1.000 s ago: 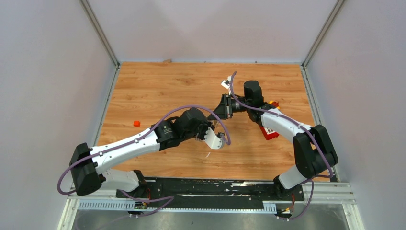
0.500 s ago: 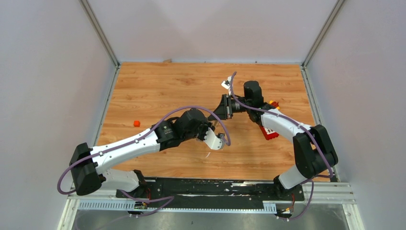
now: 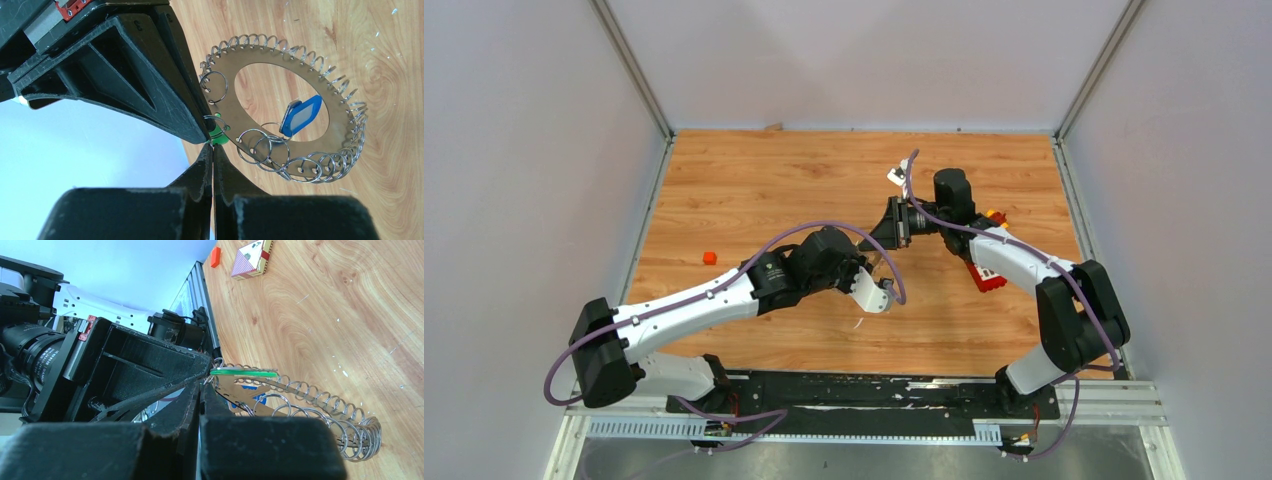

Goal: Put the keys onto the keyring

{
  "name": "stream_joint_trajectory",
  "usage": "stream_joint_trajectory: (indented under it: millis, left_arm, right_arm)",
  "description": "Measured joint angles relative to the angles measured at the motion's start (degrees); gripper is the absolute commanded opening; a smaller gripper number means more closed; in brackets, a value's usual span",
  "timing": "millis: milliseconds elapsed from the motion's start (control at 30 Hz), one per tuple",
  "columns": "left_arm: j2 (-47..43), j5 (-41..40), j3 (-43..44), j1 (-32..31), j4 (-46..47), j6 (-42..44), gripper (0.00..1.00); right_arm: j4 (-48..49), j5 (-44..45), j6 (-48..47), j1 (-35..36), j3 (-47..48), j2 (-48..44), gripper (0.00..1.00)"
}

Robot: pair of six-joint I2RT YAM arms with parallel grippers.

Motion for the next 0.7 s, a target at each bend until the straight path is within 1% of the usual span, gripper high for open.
stream_joint_trajectory:
  millis: [700]
  left_arm:
    - [0.59,0.04,0.02,0.0,0.07,-0.13,0.0]
  right_arm:
    - [0.22,0.02,0.0,-0.07,-0.09,0.0,0.0]
